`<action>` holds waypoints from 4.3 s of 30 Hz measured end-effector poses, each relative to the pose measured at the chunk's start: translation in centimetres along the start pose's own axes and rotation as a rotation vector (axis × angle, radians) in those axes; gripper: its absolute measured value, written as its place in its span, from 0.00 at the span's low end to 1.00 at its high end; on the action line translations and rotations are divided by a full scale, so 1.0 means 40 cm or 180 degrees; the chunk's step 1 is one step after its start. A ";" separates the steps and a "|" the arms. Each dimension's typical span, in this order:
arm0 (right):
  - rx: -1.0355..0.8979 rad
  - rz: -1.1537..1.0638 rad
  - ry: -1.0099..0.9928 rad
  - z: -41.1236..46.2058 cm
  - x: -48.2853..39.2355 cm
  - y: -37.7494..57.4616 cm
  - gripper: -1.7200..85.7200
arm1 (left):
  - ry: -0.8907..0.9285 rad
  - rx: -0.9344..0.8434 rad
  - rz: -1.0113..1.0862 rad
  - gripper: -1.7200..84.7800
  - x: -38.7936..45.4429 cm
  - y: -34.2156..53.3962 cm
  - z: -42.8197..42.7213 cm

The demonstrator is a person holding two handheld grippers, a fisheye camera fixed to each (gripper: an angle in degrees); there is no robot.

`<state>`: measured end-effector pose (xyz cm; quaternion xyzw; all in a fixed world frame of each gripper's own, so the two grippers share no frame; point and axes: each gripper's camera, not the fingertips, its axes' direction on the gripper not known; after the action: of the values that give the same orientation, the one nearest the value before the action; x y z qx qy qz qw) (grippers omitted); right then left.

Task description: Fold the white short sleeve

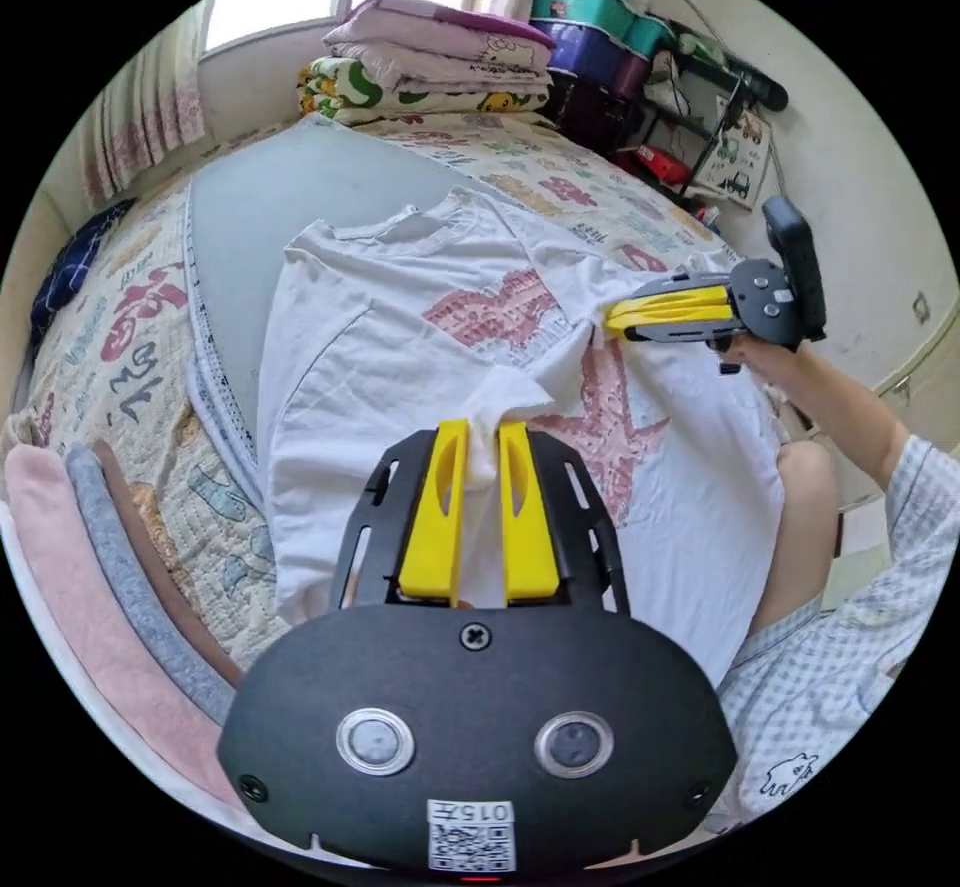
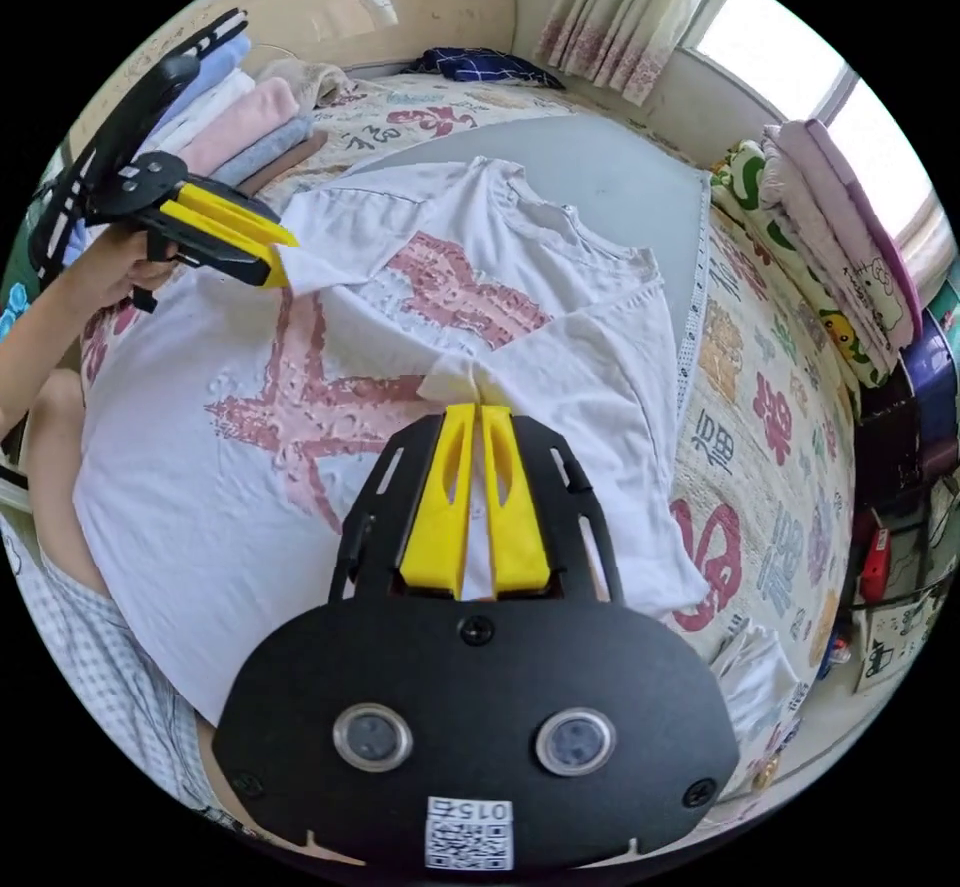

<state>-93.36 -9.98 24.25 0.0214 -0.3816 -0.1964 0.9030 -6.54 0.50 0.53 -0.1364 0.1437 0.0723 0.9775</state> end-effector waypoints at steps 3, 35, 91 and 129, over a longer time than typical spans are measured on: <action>0.0316 0.0617 -0.0119 -0.095 0.200 0.016 0.01 | -0.0493 0.0442 -0.0385 0.03 -0.074 0.024 -0.103; 0.0126 0.1041 0.0857 -0.001 0.521 -0.626 0.01 | -0.1206 0.0135 -0.0877 0.02 -0.393 -0.385 0.191; -0.0670 0.2233 -0.0475 -1.188 0.138 0.242 0.02 | -0.0452 -0.0387 -0.1903 0.01 -0.080 0.834 -0.240; -0.1304 0.1580 0.0042 -1.065 -0.177 -0.012 0.02 | -0.0249 -0.0593 -0.1899 0.01 -0.054 0.831 -0.217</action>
<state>-68.27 -12.52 -10.79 -0.2533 -0.3218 -0.0428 0.9113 -16.86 29.43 -14.99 -0.2585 0.0524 -0.1997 0.9437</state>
